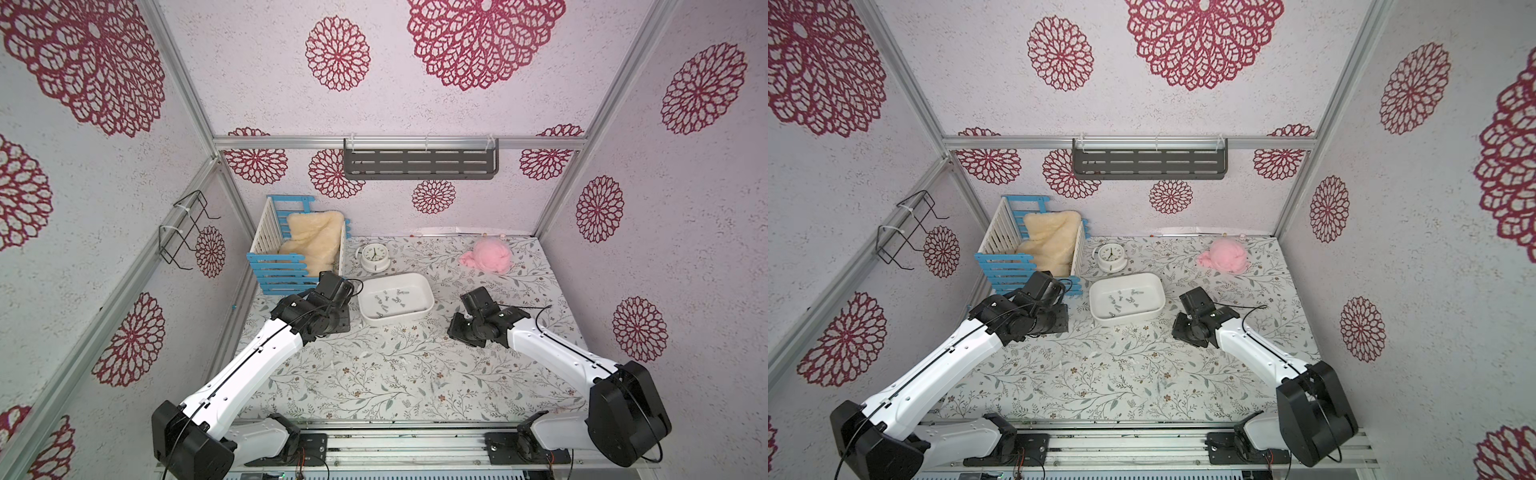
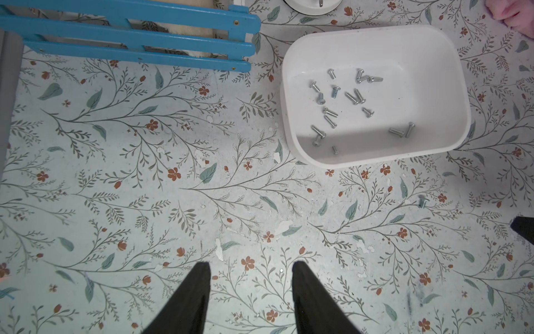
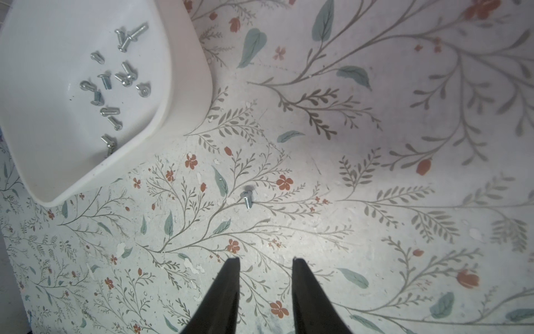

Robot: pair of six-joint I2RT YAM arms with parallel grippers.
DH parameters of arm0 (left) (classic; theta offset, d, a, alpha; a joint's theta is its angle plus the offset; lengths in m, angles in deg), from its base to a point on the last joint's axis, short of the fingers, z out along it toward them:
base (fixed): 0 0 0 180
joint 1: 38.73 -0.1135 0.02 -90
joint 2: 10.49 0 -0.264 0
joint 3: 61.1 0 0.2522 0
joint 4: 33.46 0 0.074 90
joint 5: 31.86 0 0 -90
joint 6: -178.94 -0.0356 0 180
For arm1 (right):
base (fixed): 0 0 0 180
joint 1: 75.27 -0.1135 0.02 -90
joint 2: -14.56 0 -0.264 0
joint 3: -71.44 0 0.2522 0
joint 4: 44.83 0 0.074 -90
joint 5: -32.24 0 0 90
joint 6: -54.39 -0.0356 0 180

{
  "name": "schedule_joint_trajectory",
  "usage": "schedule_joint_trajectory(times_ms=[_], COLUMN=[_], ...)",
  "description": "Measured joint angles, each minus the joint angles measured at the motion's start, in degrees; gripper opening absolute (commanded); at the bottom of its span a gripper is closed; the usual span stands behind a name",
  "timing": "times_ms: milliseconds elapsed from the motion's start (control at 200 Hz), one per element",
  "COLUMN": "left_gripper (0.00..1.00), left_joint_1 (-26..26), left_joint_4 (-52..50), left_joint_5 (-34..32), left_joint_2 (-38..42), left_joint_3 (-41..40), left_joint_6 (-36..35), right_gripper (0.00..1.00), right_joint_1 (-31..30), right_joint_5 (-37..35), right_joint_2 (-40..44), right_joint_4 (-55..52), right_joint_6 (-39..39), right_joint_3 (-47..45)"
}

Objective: Put the screws on the desktop into the storage box
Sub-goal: Pick up the screw from the center of the board.

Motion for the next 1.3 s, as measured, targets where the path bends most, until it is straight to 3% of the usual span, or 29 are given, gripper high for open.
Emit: schedule_joint_trajectory(times_ms=[845, 1301], left_gripper=[0.56, 0.57], left_joint_1=[0.0, -0.1], left_joint_4=[0.6, 0.6], left_joint_5=[-0.2, -0.1], left_joint_2=[2.8, 4.2], left_joint_3=[-4.7, -5.9], left_joint_6=[1.9, 2.8], right_gripper=[0.35, 0.31], right_joint_1=[-1.6, -4.5], right_joint_5=[-0.5, -2.4], right_joint_2=[-4.8, -14.6], right_joint_4=[1.2, 0.9], right_joint_6=[-0.2, -0.2], right_joint_3=[2.1, 9.4])
